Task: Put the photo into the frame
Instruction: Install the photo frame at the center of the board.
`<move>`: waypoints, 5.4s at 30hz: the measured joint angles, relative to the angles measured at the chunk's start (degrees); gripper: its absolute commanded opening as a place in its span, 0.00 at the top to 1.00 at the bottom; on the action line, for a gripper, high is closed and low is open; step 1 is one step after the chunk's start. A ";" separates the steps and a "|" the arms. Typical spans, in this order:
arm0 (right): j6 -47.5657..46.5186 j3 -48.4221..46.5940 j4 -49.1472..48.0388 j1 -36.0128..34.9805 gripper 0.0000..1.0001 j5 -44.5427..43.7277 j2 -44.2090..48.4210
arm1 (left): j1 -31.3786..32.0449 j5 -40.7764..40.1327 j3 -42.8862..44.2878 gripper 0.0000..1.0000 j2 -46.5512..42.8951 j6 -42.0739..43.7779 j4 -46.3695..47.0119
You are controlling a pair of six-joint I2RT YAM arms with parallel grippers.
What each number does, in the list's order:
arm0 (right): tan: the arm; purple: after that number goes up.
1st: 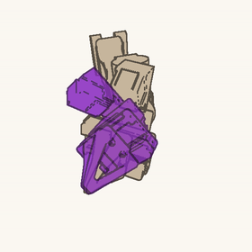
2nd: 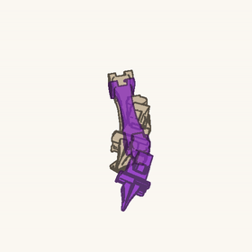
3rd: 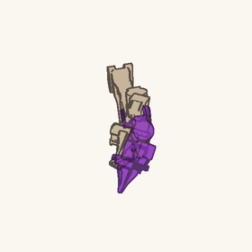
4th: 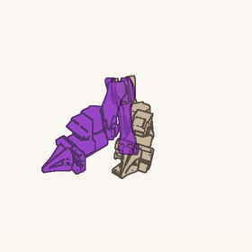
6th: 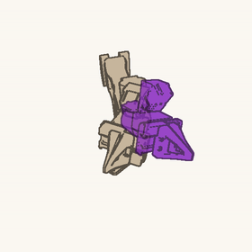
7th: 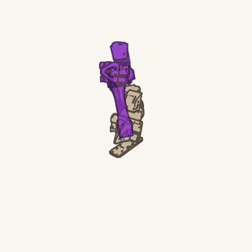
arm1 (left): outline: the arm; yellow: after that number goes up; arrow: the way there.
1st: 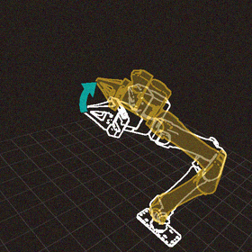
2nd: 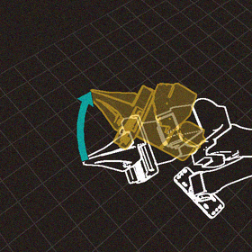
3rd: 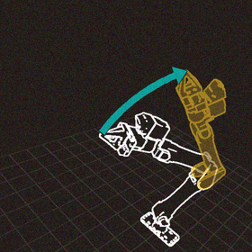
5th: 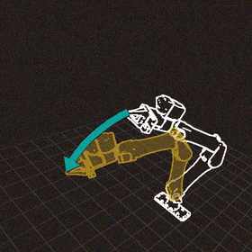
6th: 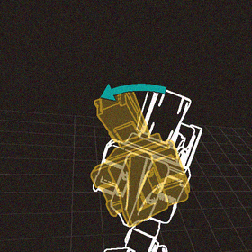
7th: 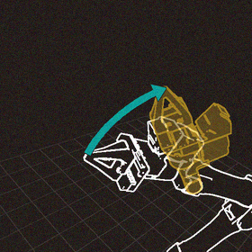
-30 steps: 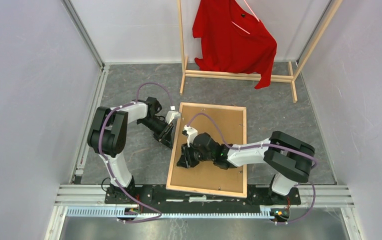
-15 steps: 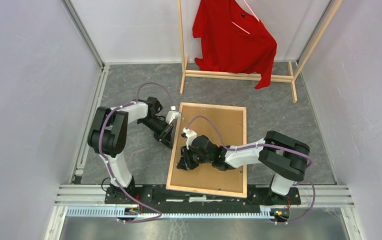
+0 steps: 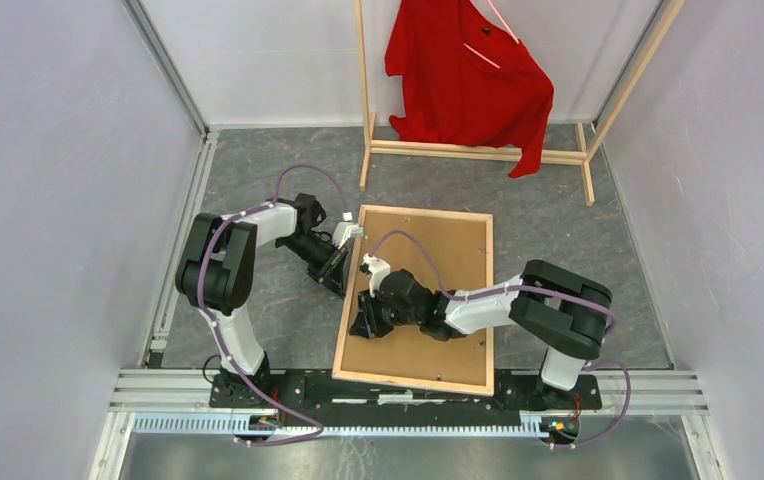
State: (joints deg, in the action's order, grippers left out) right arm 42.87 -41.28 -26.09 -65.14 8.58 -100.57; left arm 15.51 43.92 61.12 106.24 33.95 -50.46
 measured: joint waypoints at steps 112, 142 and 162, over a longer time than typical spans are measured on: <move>-8.33 -17.81 7.26 27.61 0.49 12.04 -9.53 | -1.75 0.35 11.69 0.87 6.03 -11.87 9.05; -7.76 -27.78 7.76 28.15 0.56 16.92 -19.41 | -2.16 1.20 11.23 0.91 6.14 -11.85 9.70; -7.17 -29.00 6.97 28.85 0.63 18.84 -21.05 | -2.19 1.18 11.21 0.92 6.16 -11.82 9.68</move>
State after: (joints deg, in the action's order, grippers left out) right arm 35.70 -70.28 -19.11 -36.29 27.42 -121.62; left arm 13.32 45.10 72.34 112.40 22.13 -40.77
